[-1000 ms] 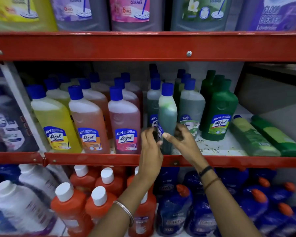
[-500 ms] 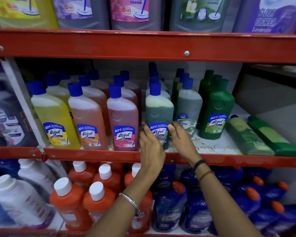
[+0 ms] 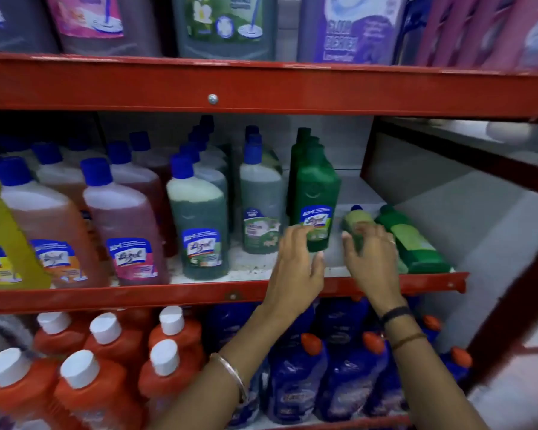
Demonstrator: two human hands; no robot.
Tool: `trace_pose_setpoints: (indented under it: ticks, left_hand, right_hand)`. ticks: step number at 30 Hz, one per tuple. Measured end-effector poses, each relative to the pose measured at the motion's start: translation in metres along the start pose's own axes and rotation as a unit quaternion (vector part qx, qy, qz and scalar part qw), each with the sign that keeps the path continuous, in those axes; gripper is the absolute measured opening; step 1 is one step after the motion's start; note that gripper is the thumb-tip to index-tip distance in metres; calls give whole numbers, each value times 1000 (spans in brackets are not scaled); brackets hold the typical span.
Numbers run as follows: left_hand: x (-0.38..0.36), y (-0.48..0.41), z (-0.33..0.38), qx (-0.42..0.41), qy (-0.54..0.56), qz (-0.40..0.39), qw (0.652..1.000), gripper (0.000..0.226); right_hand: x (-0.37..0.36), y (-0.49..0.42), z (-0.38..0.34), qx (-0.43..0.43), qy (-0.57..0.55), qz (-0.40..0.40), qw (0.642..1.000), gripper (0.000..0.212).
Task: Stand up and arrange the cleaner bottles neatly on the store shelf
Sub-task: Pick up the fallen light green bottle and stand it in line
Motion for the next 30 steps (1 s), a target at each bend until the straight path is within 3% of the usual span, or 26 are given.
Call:
trace_pose_setpoints:
  ticks: [2,5,7,9,11,13,17,21,24,26,30]
  left_hand:
    - [-39,-13,4,60,5,-82,995,42]
    - [-86,-33,7,179,22,-172,968,40]
    - [-110,-45,10,293,90,-202,930,45]
    - [-127,-57,9,381,120,-183,898,59]
    - [-137,-67,10,401,94,-169,895,60]
    - [-137,-77,10,416,106,-167,887,46]
    - [-124,-92,12,493,213,-231,811,46]
    - [-110,-98,16,485,260,-258,794,17]
    - [-97,-92,25,435,260,-295,810,10]
    - [-83,-84,28,387,225,-285,848,14]
    - [-51,-63,28,304,221,-249,893,42]
  right_hand:
    - [14,-8,30,-79,129,-57,987,39]
    - [18,-16,48,-116,176,-153,965,35]
    - [20,-22,50,-101,190,-168,962,32]
    - [20,-29,49,-99,193,-167,962,31]
    - [22,-34,49,-94,197,-175,960,29]
    - [23,-39,51,-103,186,-179,961,28]
    - [27,-53,64,-133,88,-172,972,31]
    - [34,-63,73,-201,-85,-196,956,41]
    - [34,-59,79,-276,-272,-228,893,62]
    - [40,-51,77,-267,-355,-227,867,44]
    - [50,-33,58,-193,-446,-202,850,21]
Point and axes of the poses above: each hand's wrist, its own y-axis away from the middle knuckle, its own x-axis out of the back of the hand, z = x × y, the point moved 2 cm from there along -y, towards the middle knuckle, and after that the axes turned 2 degrees about z, right-handed, at the moved point
